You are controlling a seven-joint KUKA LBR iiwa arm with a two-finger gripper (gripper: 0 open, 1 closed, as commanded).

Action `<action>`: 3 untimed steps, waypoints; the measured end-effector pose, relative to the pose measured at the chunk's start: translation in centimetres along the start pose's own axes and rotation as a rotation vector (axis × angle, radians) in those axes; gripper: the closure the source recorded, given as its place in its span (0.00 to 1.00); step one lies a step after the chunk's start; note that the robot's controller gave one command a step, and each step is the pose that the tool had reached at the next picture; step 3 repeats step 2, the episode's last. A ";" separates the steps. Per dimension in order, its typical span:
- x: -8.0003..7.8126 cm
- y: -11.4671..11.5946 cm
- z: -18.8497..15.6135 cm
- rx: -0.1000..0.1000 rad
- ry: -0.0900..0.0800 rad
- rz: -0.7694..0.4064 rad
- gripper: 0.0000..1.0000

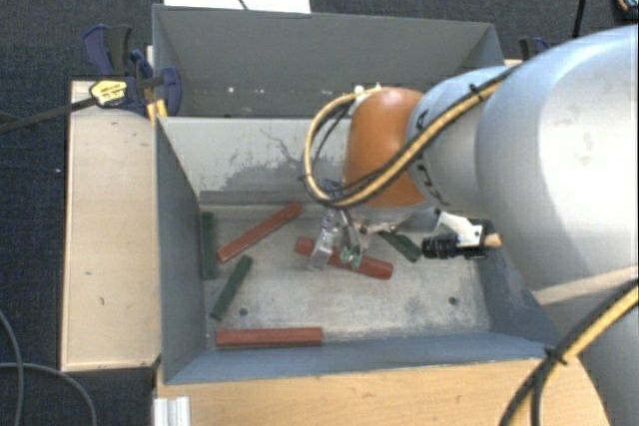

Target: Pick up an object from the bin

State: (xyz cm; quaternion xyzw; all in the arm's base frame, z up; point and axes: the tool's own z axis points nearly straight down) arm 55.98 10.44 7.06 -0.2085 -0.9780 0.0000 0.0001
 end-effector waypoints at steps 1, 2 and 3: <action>-0.2 0.1 -7.3 -0.005 -0.007 -0.008 1.00; -0.4 0.2 -13.0 -0.005 -0.007 -0.019 1.00; -0.4 0.2 -13.0 -0.005 -0.007 -0.019 1.00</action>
Offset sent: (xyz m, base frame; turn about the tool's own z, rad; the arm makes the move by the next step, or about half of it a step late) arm -0.0001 0.0001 0.0686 0.0000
